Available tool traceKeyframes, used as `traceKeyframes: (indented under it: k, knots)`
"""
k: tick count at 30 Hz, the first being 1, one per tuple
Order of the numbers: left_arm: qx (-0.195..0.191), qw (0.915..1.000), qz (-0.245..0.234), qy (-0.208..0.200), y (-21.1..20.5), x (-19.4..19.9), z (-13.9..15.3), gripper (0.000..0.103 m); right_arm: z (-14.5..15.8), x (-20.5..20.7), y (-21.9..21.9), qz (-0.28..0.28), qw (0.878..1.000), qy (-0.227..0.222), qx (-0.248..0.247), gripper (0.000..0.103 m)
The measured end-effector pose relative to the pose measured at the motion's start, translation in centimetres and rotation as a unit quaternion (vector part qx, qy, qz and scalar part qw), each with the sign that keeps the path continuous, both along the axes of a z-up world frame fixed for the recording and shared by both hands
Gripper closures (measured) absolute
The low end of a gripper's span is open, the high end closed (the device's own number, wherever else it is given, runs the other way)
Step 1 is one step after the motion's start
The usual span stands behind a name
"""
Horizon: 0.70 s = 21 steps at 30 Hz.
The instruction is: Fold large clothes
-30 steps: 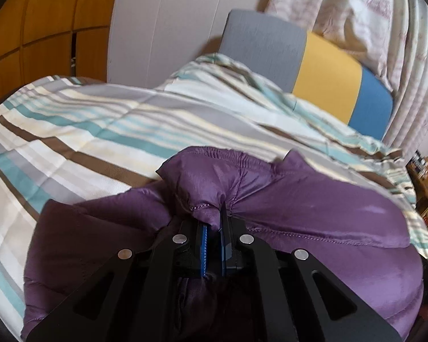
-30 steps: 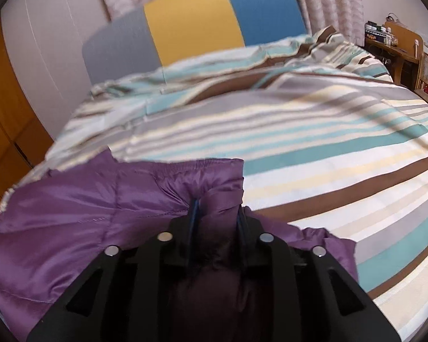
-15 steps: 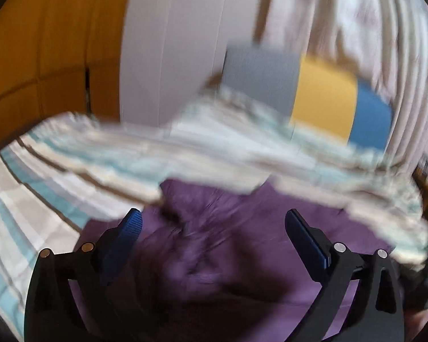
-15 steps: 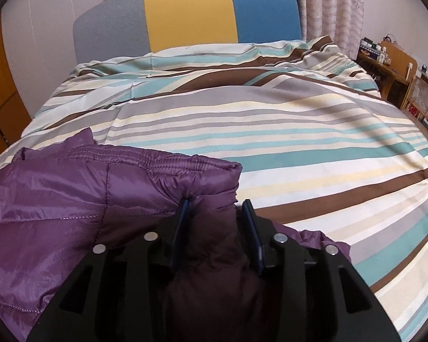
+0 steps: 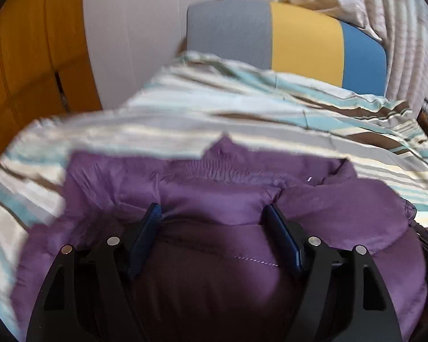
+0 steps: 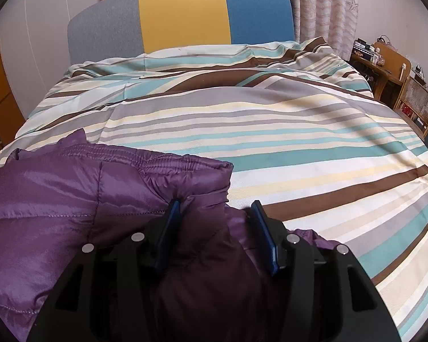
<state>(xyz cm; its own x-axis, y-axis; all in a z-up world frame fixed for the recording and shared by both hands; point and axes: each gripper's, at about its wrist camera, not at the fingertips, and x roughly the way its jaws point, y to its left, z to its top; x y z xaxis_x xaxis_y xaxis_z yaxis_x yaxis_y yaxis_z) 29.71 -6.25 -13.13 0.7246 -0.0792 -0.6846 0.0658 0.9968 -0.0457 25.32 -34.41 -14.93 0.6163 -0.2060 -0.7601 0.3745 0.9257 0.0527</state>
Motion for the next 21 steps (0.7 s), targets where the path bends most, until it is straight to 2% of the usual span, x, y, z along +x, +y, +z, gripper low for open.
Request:
traceKeyframes:
  k: [7,8,9,11,14,16,18,19,21]
  knots:
    - [-0.017,0.9997,-0.001,0.018,0.5,0.4,-1.3,0.025,0.2,-0.2,0.0,0.0,1.0,-0.005,-0.001,0.05]
    - [-0.023,0.9996,-0.002,0.019,0.7,0.3,-1.4,0.024,0.5,-0.6,-0.1,0.002,1.0,-0.018,0.005,0.041]
    - [-0.026,0.9995,-0.002,0.019,0.8,0.4,-1.3,0.024,1.1,-1.2,-0.2,0.007,0.999,-0.036,0.012,0.038]
    - [-0.034,0.9992,-0.006,0.019,1.0,0.4,-1.3,0.021,2.6,-2.4,0.3,0.02,0.998,-0.066,0.011,0.036]
    - [-0.034,0.9992,-0.008,0.02,0.7,0.5,-1.3,0.019,5.6,-4.6,2.9,0.077,0.991,-0.113,-0.001,0.037]
    - [-0.035,0.9991,-0.008,0.02,0.6,0.5,-1.2,0.019,6.9,-4.9,5.1,0.128,0.984,-0.127,0.004,0.038]
    - [-0.038,0.999,-0.009,0.02,0.7,0.5,-1.2,0.019,7.1,-3.8,7.0,0.171,0.978,-0.115,0.011,0.04]
    - [-0.039,0.999,-0.008,0.02,0.7,0.5,-1.2,0.019,6.8,-2.7,8.1,0.193,0.976,-0.1,0.011,0.045]
    - [-0.045,0.9987,-0.01,0.02,0.8,0.4,-1.2,0.017,5.8,-0.7,9.3,0.21,0.975,-0.073,-0.003,0.048]
